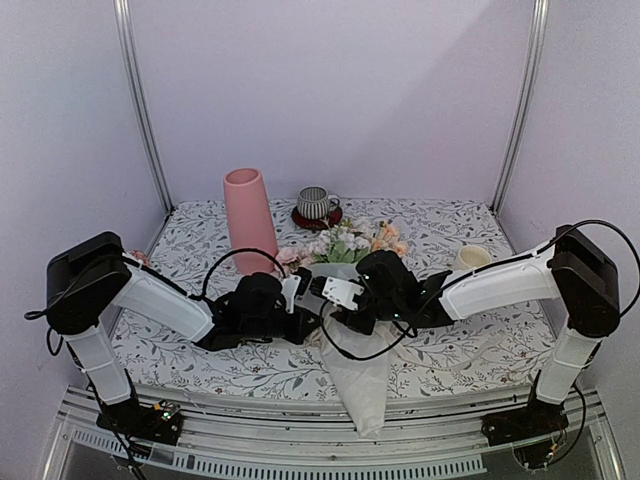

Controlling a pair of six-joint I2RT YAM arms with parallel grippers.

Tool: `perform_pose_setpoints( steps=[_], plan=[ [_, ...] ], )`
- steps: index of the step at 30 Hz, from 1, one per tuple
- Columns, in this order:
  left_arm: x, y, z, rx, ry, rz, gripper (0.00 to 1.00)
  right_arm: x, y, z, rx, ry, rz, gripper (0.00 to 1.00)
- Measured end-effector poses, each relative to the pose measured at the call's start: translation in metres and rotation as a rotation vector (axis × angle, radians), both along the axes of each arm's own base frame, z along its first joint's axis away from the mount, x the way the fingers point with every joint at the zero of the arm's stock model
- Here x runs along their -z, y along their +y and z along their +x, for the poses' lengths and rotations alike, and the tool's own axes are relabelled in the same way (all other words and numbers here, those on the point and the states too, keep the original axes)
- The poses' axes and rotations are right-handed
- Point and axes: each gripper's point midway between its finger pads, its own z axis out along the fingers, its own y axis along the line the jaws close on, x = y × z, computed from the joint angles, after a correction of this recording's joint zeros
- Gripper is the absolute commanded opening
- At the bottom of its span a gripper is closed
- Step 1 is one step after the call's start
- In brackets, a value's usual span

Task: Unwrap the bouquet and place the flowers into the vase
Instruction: Untie the half-tied ribbon from the folded wrapping paper.

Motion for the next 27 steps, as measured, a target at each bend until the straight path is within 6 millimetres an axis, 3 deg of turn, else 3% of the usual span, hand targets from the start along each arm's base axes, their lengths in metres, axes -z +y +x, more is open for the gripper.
perform_pose_setpoints(
  steps=[7,16,22,27],
  plan=[
    [0.0,0.0,0.0,0.001,0.0,0.0,0.0,0.0,0.002,-0.003,-0.02,-0.004,-0.008,0.05],
    [0.0,0.0,0.001,-0.001,0.0,0.0,0.0,-0.005,0.002,-0.004,-0.005,0.013,0.023,0.03],
    [0.001,0.001,0.0,-0.002,0.001,0.0,0.0,-0.048,-0.025,-0.003,0.071,0.016,0.164,0.03],
    [0.0,0.001,0.001,-0.002,0.0,-0.002,0.0,-0.104,-0.086,0.024,0.268,-0.023,0.363,0.03]
  ],
)
